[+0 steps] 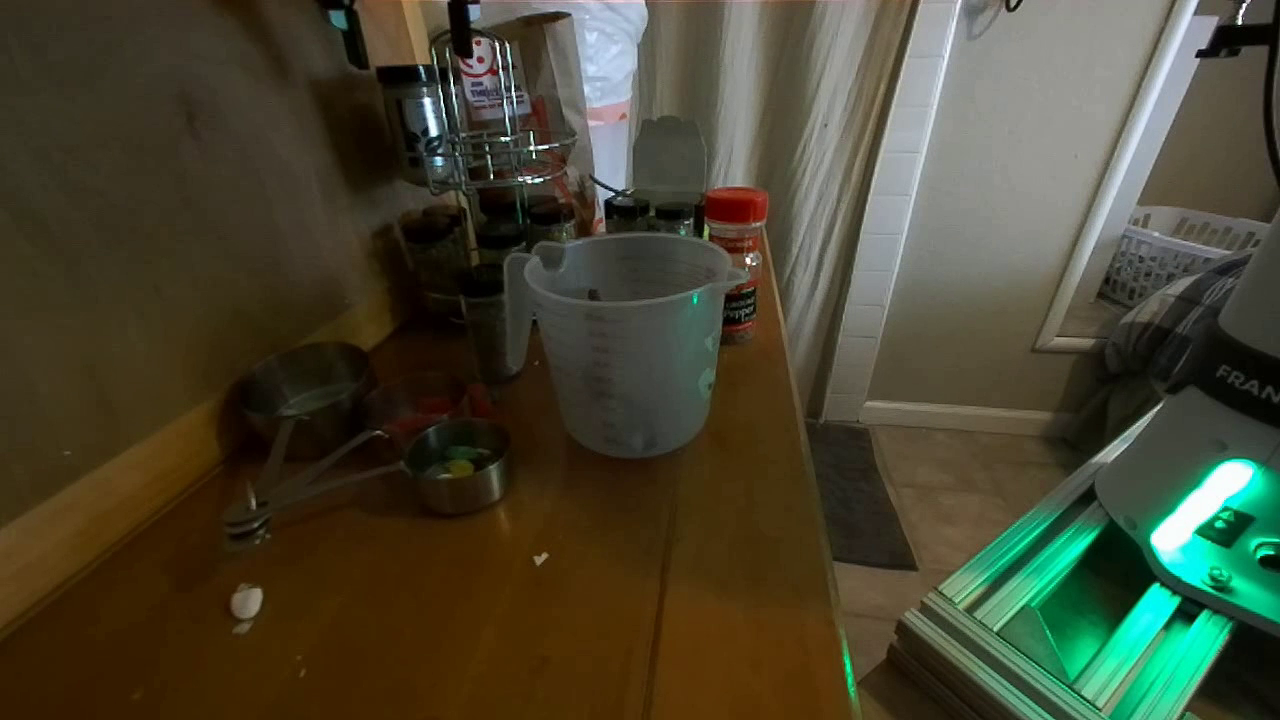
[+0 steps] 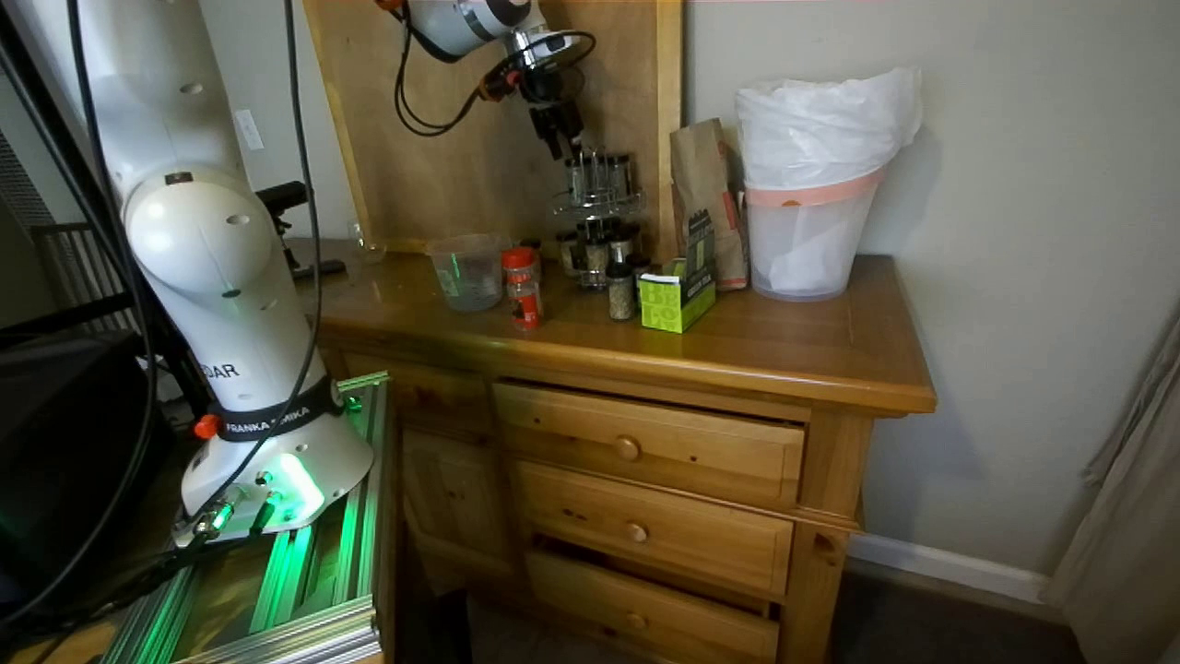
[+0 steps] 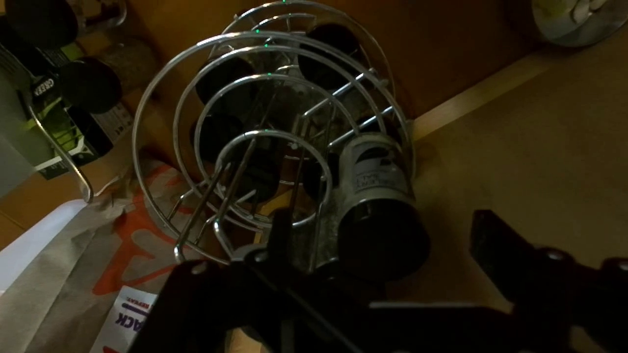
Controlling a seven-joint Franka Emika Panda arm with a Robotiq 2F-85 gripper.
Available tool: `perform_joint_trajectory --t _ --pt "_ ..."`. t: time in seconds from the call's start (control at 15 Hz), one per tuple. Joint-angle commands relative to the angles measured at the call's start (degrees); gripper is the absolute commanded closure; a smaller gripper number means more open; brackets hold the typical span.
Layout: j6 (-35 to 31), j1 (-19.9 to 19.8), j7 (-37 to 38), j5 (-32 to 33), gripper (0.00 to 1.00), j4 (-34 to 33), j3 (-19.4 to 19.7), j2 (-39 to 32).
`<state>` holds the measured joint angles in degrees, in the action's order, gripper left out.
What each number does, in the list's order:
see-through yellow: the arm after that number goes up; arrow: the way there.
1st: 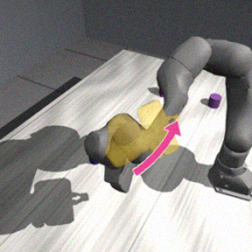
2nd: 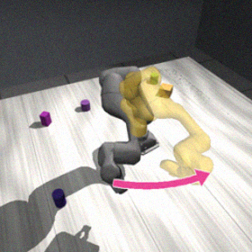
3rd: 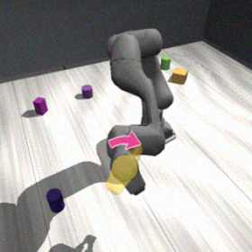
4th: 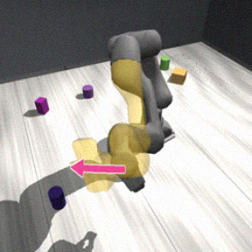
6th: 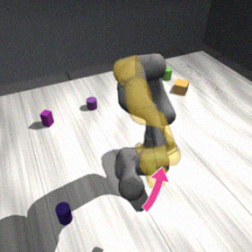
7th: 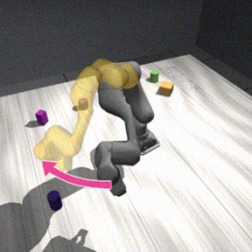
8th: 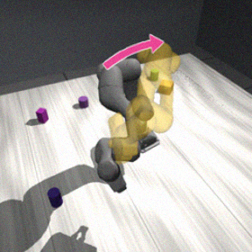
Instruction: Remove one container from the top part of the seasoning rack and put it on the table
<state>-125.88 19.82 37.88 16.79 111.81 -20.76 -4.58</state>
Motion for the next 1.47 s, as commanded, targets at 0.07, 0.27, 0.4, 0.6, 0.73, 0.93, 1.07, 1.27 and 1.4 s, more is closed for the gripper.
perform_joint_trajectory --t 0.07,0.27,0.4,0.6,0.73,0.93,1.07,1.27,1.4 --pt "0.19 1.48 2.75 1.87 0.11 -1.18 0.96 -1.41" --pt "-0.92 1.69 3.55 2.70 0.15 -1.09 1.21 -1.94" --pt "-1.44 1.90 4.46 3.74 0.18 -1.07 1.52 -2.26" --pt "-2.19 1.95 5.58 4.47 0.18 -1.04 1.90 -2.72" --pt "-3.09 1.97 5.97 4.44 0.19 -1.06 2.09 -3.05" --pt "-3.68 2.21 6.00 3.89 0.20 -1.13 2.22 -3.34" --pt "-3.98 2.35 6.43 4.16 0.36 -1.21 2.37 -3.55" --pt "-3.73 2.52 6.84 4.10 0.57 -1.39 2.50 -3.39" --pt "-3.56 2.60 7.10 4.27 0.73 -1.32 2.50 -2.88"
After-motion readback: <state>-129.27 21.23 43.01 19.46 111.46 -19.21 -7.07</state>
